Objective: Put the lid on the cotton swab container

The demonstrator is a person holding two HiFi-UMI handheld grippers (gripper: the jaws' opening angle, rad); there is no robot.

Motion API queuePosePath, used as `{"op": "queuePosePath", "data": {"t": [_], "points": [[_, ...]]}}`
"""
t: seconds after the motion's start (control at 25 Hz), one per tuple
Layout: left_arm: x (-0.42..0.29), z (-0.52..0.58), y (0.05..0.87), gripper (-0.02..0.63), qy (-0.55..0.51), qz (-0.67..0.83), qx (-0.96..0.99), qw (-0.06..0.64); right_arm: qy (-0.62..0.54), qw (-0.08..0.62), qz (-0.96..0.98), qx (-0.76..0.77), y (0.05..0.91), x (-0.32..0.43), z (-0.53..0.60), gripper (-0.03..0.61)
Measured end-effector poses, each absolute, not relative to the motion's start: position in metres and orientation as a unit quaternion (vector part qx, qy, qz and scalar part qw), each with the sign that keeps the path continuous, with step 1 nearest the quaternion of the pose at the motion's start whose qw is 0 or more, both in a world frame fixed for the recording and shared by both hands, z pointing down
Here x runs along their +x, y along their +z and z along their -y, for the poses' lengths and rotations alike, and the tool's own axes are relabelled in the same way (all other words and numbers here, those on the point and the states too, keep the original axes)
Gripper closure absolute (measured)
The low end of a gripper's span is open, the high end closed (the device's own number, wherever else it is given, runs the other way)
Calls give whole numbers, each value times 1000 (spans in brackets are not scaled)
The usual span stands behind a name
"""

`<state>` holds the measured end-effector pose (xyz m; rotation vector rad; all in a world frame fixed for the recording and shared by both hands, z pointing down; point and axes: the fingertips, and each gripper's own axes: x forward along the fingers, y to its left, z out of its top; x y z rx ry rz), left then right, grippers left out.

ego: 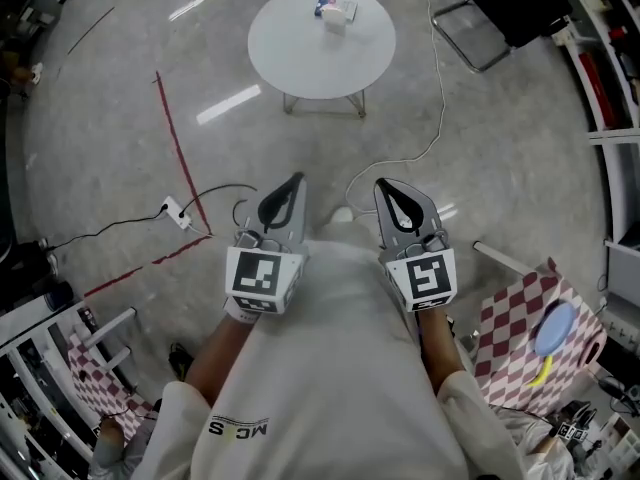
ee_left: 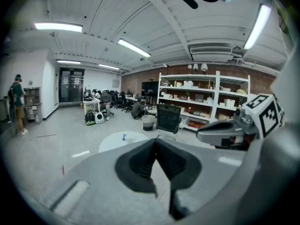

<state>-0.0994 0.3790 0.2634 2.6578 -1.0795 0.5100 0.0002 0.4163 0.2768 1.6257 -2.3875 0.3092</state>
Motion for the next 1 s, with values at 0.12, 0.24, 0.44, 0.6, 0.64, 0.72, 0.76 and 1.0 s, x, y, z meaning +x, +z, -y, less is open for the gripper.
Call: {"op": "queuePosePath", "data": {"t": [0.12,0.24,0.44,0.6,0.64,0.72,0.76,1.0], "points": [[-91,-387,264,614,178,367,906,112,123,108,815,556,279,11,-422,580],[-84,-384,265,614,180,365,906,116,128,103,813,559,281,19,-416,580],[-76,-364,274,614,189,363,903,132,141,101,812,557,289,30,-395,580],[-61,-330,281,614,188,363,901,144,152,104,811,555,297,45,-367,580],[-57,-318,282,614,187,362,902,145,153,105,811,555,299,49,-357,580],[-50,-293,285,614,186,360,902,147,154,110,809,557,300,58,-333,580],[-46,-279,286,614,187,359,902,147,154,112,808,557,301,62,-319,580],[-29,-184,284,614,182,353,906,147,152,121,808,556,298,77,-226,580]]}}
